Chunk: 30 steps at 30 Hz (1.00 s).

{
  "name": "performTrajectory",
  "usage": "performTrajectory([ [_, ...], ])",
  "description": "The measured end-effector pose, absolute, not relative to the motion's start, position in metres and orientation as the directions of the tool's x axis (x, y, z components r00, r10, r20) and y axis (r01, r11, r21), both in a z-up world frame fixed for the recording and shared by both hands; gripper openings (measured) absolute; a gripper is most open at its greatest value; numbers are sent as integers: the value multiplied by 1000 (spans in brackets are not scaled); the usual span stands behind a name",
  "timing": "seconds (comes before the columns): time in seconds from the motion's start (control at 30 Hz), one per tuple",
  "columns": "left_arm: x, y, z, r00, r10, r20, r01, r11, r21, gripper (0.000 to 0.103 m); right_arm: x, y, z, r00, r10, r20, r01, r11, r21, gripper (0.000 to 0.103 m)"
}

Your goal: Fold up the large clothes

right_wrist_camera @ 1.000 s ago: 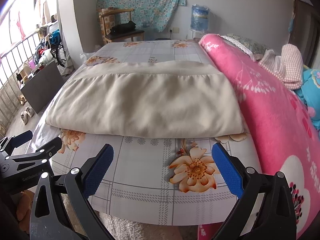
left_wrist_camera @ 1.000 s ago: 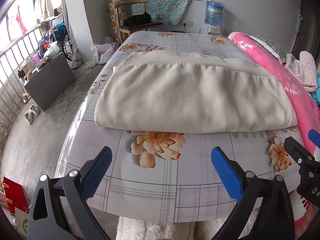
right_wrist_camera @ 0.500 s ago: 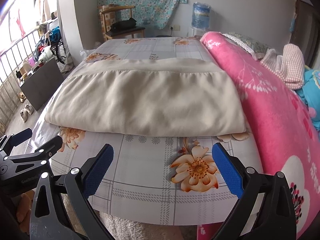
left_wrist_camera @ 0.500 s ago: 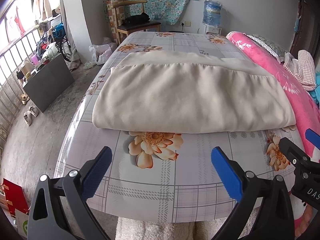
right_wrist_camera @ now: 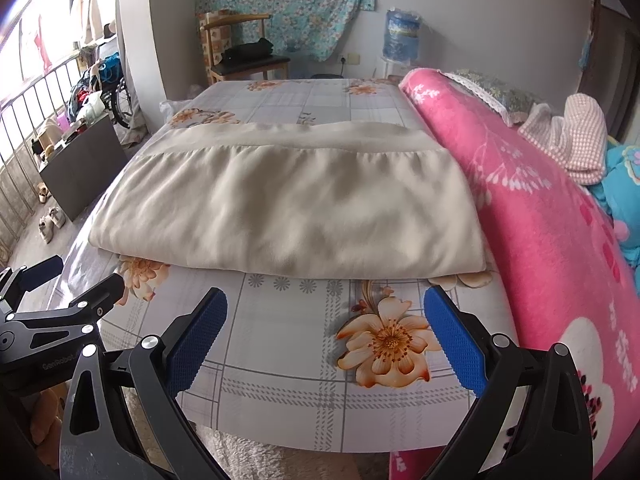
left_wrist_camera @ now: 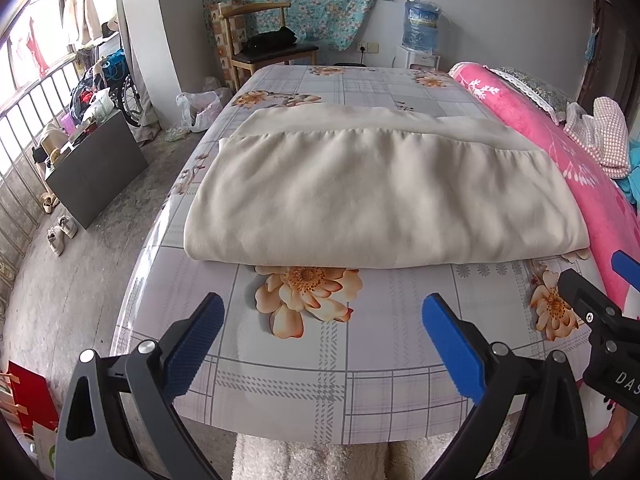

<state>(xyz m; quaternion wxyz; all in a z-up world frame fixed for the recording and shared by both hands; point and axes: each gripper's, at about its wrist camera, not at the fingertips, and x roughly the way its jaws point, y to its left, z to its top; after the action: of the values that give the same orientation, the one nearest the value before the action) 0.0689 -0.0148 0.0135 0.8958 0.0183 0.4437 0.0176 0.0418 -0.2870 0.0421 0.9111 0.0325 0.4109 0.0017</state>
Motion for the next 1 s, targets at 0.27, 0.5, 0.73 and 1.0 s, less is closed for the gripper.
performTrajectory([
  [0.27,69,-20,16,604,49,-796,-7,998,56,97,42,-292,40,656,36,-754,29,997,73,95],
  [0.5,70,-23,17,604,50,-796,-4,998,60,97,42,-298,37,652,43,-757,39,995,89,95],
  [0.73,72,-31,17,600,41,-799,7,998,57,97,42,-300,35,648,39,-760,42,995,87,95],
  [1.0,72,-31,19,604,31,-796,8,999,45,97,40,-304,35,649,36,-760,50,995,90,95],
])
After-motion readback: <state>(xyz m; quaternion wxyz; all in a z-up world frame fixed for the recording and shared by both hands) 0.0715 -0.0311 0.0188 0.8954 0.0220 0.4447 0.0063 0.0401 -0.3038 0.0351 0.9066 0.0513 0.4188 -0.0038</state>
